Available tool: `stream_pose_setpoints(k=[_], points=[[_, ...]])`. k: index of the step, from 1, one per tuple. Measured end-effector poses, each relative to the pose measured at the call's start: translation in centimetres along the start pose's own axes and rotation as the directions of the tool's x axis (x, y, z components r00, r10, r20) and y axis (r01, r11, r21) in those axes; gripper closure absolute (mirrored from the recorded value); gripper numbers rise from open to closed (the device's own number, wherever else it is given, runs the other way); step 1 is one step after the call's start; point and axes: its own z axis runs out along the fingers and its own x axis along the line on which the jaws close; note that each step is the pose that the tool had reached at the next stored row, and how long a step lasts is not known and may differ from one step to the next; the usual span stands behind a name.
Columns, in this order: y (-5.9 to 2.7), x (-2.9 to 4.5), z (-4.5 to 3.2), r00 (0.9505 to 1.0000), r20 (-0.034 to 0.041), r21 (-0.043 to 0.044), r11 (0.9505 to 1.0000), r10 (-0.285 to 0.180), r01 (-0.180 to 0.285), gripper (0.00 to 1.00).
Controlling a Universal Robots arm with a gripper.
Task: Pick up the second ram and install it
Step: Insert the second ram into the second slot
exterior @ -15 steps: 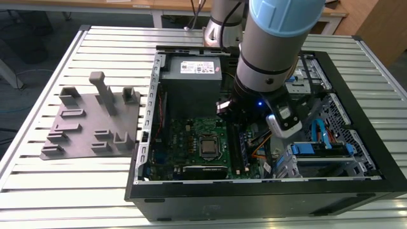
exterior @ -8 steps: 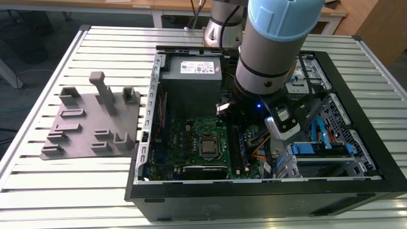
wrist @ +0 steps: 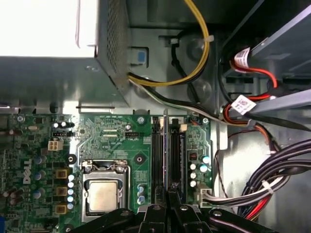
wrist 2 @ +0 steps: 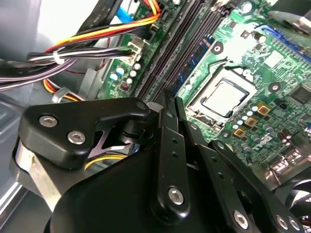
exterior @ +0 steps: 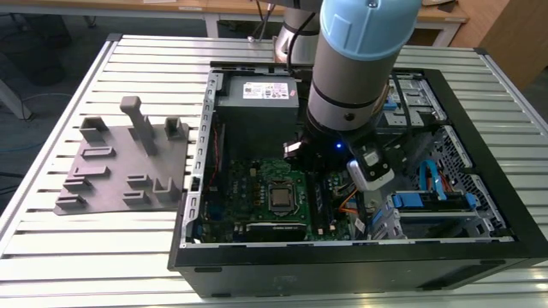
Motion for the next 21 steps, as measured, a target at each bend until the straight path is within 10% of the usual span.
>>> stream_pose_setpoints(k=[21], points=[[-1.23, 0.09, 0.72, 0.9998, 0.0025, 0.0208, 0.9996, 0.021, -0.021, 0.89]])
